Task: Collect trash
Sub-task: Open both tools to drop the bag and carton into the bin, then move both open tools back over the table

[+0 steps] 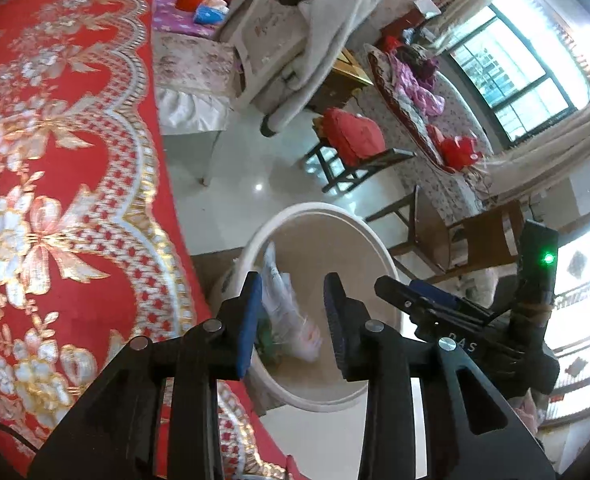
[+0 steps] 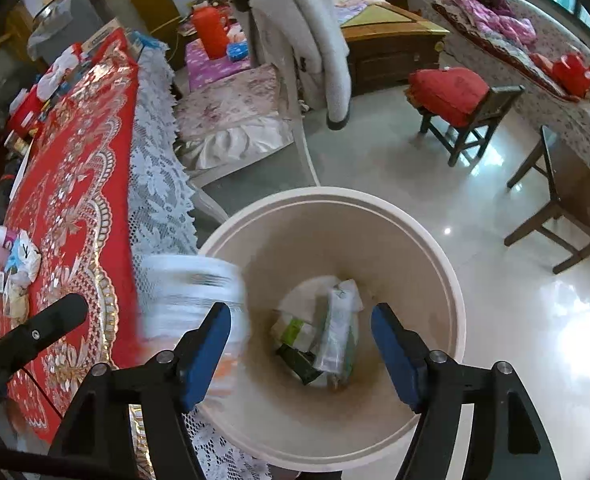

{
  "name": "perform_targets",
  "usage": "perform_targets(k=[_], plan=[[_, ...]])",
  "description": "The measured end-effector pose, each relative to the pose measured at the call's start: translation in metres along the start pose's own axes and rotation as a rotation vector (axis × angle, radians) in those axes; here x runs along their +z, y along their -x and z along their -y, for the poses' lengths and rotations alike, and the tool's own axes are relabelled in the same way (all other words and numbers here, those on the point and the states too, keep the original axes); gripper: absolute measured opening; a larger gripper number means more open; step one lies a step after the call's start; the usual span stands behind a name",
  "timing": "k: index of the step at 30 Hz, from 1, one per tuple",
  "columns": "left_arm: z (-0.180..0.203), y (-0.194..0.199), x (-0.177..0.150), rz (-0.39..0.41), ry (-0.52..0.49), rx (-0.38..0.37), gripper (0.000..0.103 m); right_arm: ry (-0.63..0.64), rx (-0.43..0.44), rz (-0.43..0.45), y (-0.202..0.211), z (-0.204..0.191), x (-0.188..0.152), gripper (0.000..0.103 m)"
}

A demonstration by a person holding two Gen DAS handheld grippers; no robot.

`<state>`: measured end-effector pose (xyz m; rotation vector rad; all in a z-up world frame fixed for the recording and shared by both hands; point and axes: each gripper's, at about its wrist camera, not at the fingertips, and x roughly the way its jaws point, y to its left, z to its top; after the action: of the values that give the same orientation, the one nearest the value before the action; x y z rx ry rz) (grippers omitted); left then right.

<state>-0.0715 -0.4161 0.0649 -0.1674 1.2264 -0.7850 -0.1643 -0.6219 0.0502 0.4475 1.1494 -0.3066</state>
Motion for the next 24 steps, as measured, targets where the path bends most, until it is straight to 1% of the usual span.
perform_targets(k=[6,10,14,15,16,18,20,21,24], plan=[[-0.027,0.031,-0.006,0.084,0.043,0.111,0.03,0.107,0.051,0.026,0.001,-0.044,0.007,0.07],[-0.055,0.059,-0.014,0.137,0.089,0.207,0.03,0.193,0.1,0.035,-0.001,-0.087,0.007,0.07],[-0.082,0.091,-0.029,0.186,0.108,0.362,0.03,0.274,0.153,0.039,-0.004,-0.134,0.002,0.07],[-0.089,0.098,-0.032,0.19,0.111,0.375,0.03,0.299,0.171,0.038,-0.005,-0.15,-0.001,0.07],[-0.097,0.107,-0.038,0.2,0.121,0.411,0.03,0.315,0.182,0.038,-0.006,-0.16,-0.004,0.07],[-0.118,0.123,-0.047,0.189,0.159,0.509,0.03,0.351,0.211,0.033,-0.008,-0.185,-0.01,0.07],[-0.135,0.135,-0.057,0.169,0.188,0.587,0.03,0.389,0.241,0.019,-0.013,-0.216,-0.021,0.07],[-0.146,0.143,-0.063,0.173,0.202,0.604,0.03,0.4,0.251,0.012,-0.015,-0.226,-0.024,0.07],[-0.182,0.174,-0.083,0.201,0.274,0.588,0.03,0.45,0.275,-0.007,-0.022,-0.267,-0.039,0.07]])
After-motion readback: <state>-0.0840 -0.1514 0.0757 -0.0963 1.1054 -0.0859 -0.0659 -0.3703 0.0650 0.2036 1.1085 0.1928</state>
